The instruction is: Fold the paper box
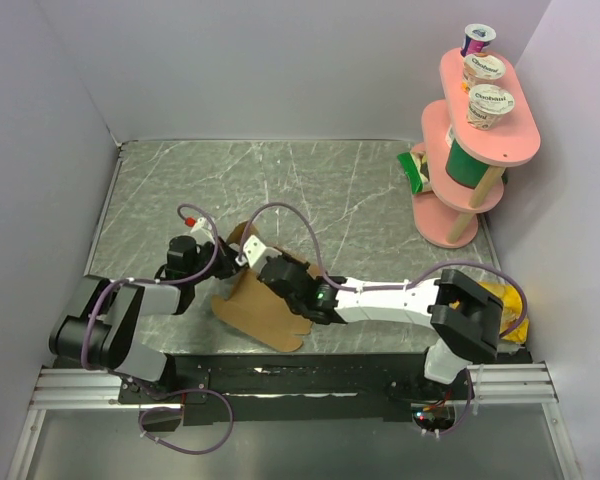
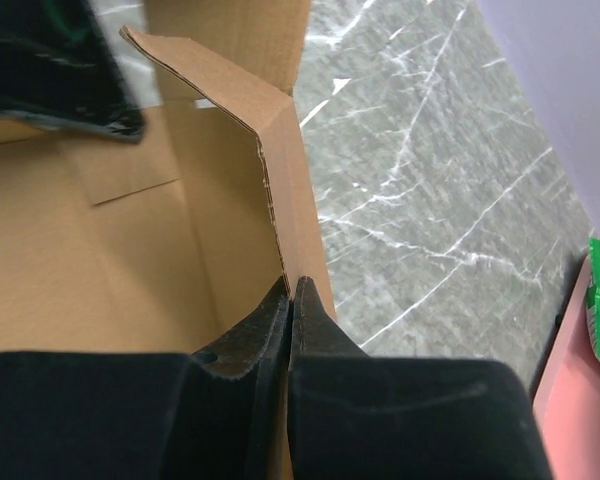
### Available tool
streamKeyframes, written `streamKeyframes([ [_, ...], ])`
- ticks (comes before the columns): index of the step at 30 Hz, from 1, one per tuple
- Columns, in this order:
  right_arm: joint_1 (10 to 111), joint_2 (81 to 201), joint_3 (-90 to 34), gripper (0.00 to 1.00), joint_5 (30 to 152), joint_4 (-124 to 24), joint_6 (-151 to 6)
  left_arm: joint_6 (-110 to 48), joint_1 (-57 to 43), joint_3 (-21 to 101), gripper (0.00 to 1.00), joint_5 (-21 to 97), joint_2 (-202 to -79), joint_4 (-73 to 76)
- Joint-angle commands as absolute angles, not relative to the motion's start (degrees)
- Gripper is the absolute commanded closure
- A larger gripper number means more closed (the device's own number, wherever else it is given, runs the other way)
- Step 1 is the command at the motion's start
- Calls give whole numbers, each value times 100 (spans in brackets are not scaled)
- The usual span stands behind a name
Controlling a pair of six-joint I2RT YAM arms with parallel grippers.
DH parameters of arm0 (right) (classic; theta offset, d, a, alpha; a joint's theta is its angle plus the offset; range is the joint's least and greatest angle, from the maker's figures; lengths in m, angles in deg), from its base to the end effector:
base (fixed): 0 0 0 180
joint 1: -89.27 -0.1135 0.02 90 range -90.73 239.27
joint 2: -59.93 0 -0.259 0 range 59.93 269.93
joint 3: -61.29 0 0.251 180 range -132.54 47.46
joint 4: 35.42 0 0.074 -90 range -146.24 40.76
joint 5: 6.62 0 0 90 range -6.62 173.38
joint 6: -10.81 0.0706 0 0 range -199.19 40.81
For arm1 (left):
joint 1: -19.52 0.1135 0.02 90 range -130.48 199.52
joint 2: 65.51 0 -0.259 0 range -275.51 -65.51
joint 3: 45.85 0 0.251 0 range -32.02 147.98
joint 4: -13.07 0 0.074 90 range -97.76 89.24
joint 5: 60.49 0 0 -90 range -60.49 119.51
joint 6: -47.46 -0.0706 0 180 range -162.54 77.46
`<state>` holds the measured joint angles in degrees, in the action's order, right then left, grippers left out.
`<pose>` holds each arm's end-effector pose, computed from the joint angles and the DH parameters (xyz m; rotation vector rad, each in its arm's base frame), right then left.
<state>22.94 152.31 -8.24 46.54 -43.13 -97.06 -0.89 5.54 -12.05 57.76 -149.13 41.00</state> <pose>0.1891 0.3259 0.2085 -1.0362 1.7018 -0.1359 0.2632 -0.1000 0.1284 -0.1513 2.0698 -1.1006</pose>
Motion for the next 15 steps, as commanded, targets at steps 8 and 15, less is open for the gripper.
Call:
streamKeyframes([
  [8,2149,16030,-1422,100,4981,-5600,-8737,-369,502,-1268,62,5790,-15007,4503],
  [15,2502,16074,-1468,100,4708,-5391,-9052,-238,510,-1646,42,5597,-14611,4311],
])
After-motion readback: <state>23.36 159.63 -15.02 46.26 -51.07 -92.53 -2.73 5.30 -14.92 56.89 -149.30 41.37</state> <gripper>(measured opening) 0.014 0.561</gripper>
